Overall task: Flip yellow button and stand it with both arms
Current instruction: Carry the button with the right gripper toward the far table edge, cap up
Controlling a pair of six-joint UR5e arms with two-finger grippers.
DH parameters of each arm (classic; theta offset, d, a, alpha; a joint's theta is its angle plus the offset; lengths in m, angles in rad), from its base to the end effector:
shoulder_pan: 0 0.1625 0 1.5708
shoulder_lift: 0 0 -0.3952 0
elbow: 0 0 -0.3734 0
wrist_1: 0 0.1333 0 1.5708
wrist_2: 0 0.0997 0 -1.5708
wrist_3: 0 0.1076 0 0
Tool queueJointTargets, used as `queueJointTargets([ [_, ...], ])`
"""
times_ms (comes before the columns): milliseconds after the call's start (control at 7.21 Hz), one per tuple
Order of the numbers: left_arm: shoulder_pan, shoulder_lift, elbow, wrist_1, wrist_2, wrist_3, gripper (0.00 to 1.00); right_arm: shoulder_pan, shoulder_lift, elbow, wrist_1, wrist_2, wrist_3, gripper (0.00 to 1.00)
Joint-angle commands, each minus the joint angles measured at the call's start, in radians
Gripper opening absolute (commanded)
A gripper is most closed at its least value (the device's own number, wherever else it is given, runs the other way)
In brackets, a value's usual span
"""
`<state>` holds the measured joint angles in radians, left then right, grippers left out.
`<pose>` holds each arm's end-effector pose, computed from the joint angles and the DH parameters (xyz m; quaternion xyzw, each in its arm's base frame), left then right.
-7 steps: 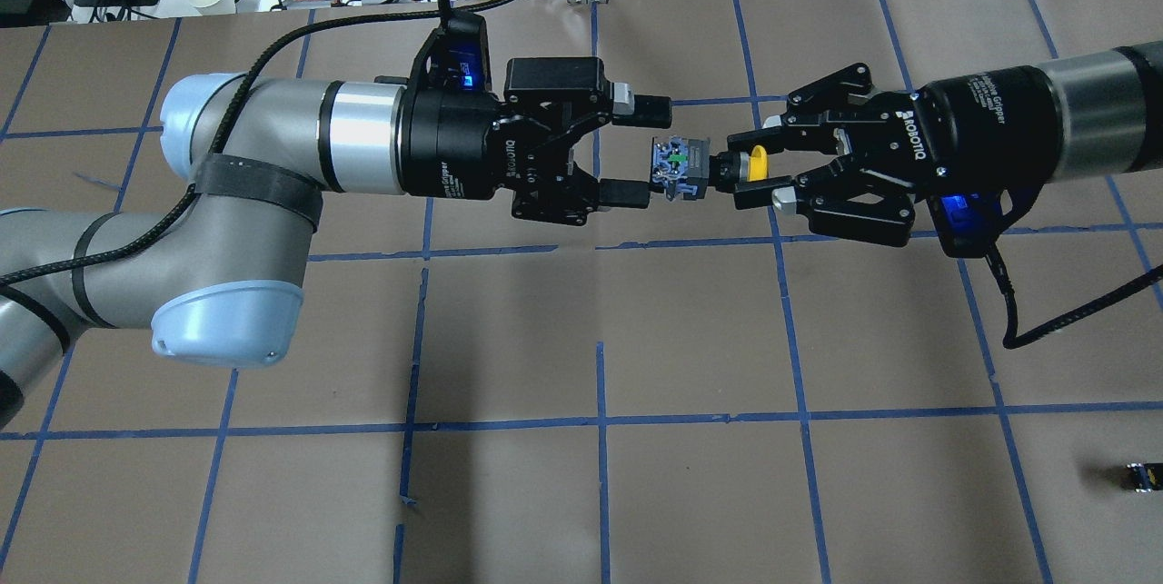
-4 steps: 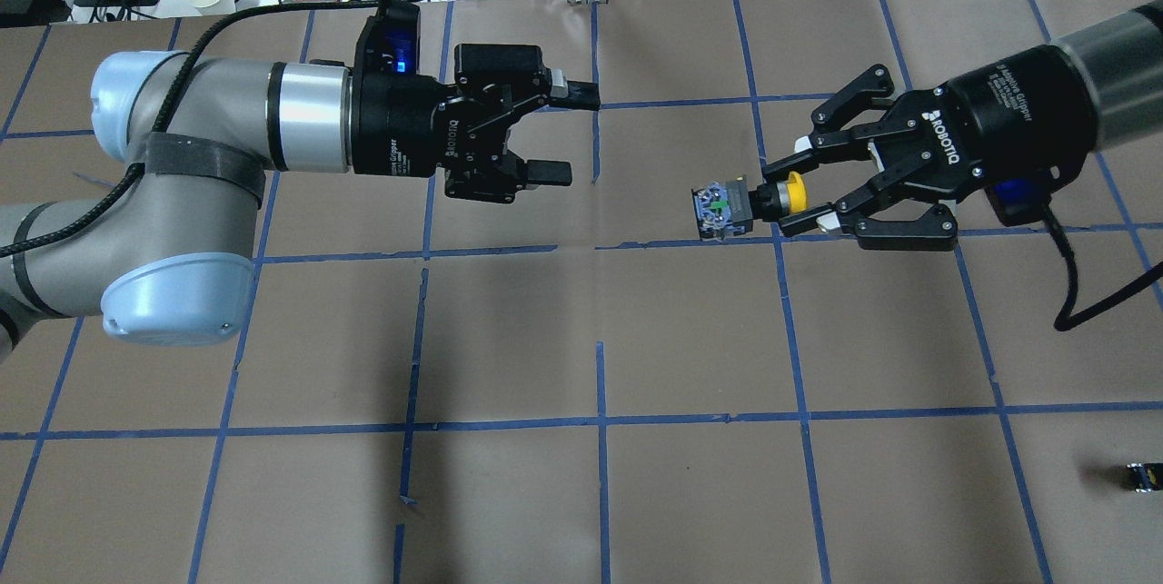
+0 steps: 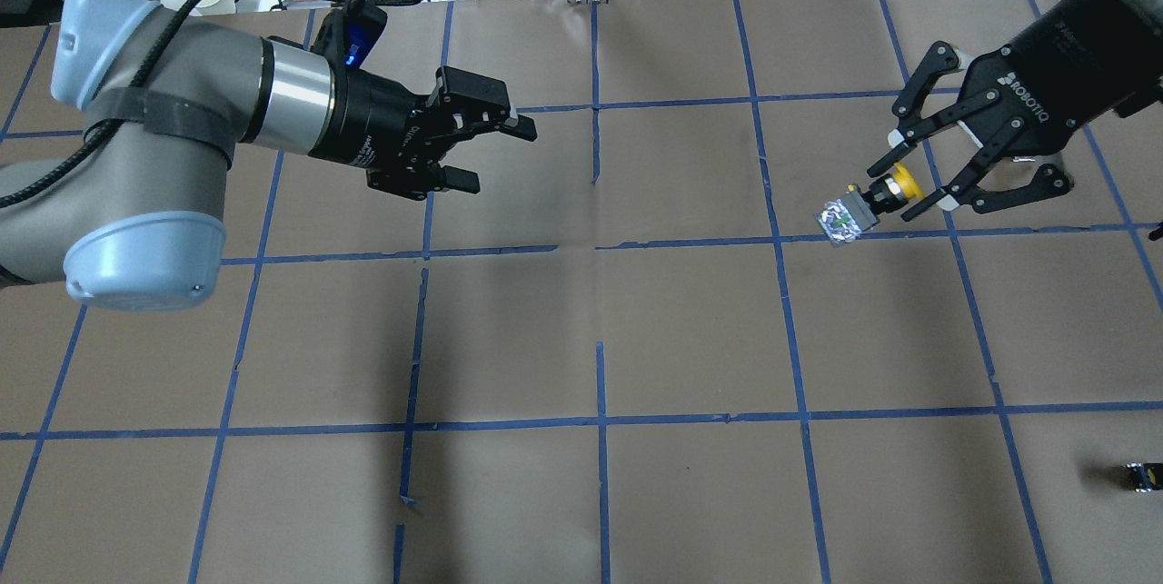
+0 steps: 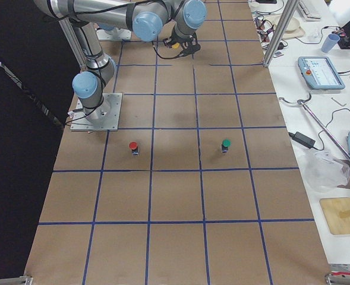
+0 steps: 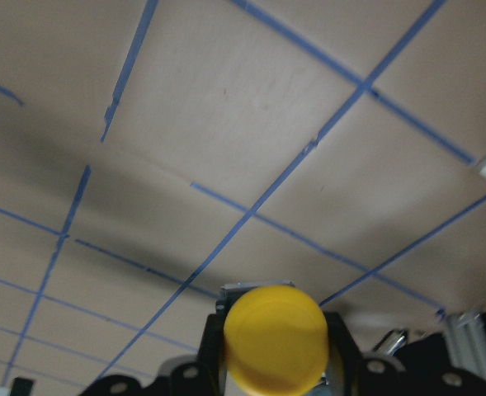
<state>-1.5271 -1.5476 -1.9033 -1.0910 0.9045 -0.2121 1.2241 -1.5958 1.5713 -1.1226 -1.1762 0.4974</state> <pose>-0.1796 -0.4674 0.3775 0.0925 -0.9374 0.0528 0.3314 0.0238 -0.4482 0.4352 0.4303 0.8577 0.2200 0.1756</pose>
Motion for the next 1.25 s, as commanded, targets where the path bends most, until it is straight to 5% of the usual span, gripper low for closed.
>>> queueJointTargets([
  [0,-0.011,0.004,0.061,-0.094,0.270,0.014,0.98,0.000,0.019,0.004,-0.136,-0.265,-0.283,0.05],
  [277,-0.056,0.020,0.099,-0.179,0.479,0.052,0.99,-0.009,0.051,0.018,-0.261,-0.424,-0.465,0.05],
  [555,-0.111,0.024,0.130,-0.225,0.621,0.059,0.99,-0.066,0.074,0.071,-0.428,-0.463,-0.600,0.05],
  [832,-0.101,0.017,0.173,-0.341,0.659,0.115,0.99,-0.159,0.077,0.220,-0.695,-0.467,-0.800,0.05],
  [1109,-0.094,-0.017,0.347,-0.502,0.659,0.204,0.99,-0.199,0.080,0.312,-0.851,-0.462,-0.865,0.05],
])
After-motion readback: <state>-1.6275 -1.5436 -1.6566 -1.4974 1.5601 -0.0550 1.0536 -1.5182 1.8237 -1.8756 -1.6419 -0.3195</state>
